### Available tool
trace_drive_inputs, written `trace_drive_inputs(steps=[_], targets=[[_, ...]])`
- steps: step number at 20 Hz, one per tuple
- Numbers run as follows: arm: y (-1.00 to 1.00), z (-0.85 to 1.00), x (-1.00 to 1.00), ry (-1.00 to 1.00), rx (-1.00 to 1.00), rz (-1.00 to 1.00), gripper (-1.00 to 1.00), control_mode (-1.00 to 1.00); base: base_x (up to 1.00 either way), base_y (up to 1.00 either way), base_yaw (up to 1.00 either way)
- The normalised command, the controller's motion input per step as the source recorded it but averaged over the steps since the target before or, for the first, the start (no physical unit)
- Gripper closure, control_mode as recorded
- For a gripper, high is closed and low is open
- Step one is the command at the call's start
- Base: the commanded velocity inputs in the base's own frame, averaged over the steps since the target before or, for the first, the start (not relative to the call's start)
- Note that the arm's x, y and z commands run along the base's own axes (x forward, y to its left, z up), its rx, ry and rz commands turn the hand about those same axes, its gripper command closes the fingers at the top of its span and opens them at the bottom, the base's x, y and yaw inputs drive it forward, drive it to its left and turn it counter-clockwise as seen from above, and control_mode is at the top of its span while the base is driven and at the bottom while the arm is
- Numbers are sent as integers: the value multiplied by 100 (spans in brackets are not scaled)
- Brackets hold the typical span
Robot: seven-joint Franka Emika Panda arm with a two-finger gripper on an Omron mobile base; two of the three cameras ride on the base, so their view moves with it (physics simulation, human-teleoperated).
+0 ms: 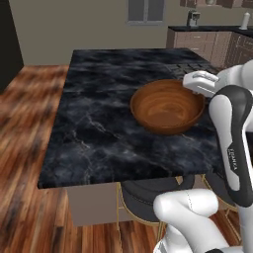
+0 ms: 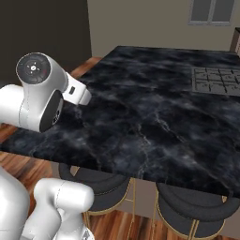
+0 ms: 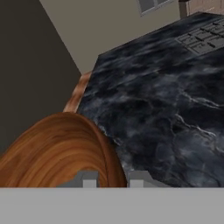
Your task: Pick up the bowls from the cabinet and place each bowl in front of a stool on the dining counter.
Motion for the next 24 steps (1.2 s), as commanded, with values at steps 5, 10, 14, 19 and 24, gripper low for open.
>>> trace_drive_inputs(steps=[5,10,14,19,24], targets=[[0,0,34,-5,0,0,100,-100,0,0,0],[-6,-11,12,0,0,0,100,-100,0,0,0],[-26,-33,0,-1,0,-7,100,-100,0,0,0],[-12,-46,0,0,1,-12,100,-100,0,0,0],[-11,-41,0,3,12,-24,100,-100,0,0,0]])
